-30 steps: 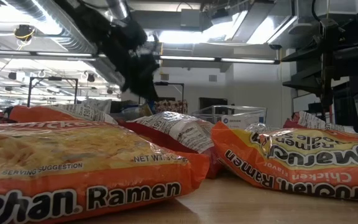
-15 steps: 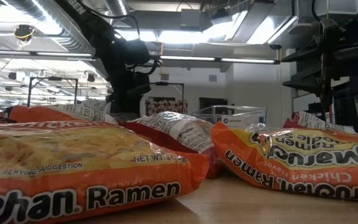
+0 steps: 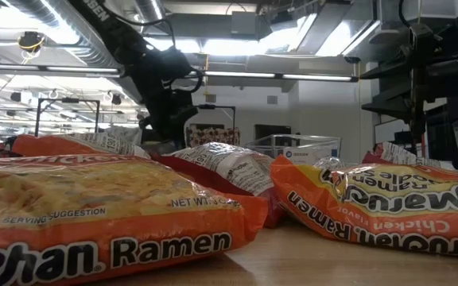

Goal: Sort Maruchan noodles
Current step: Put the blue noodle pack into the black bin

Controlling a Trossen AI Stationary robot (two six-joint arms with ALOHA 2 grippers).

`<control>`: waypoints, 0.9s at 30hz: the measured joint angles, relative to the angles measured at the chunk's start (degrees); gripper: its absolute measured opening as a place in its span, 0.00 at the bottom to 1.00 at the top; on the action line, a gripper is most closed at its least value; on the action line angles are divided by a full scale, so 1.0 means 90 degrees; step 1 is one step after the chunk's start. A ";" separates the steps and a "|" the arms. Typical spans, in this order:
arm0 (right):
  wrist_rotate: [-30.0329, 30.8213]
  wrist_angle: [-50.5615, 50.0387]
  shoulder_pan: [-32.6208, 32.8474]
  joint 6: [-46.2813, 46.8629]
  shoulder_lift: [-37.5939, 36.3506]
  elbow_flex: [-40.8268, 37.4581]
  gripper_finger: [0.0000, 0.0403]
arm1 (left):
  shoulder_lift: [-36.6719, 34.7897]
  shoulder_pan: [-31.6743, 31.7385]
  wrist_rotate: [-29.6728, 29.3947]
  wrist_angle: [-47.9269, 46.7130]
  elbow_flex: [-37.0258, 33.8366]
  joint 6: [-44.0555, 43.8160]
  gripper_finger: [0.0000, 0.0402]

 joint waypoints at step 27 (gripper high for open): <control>0.0195 0.0022 -0.0001 -0.0162 0.0000 0.0000 0.69 | -0.3155 -0.0844 0.2539 -0.3191 -0.0019 0.0018 0.41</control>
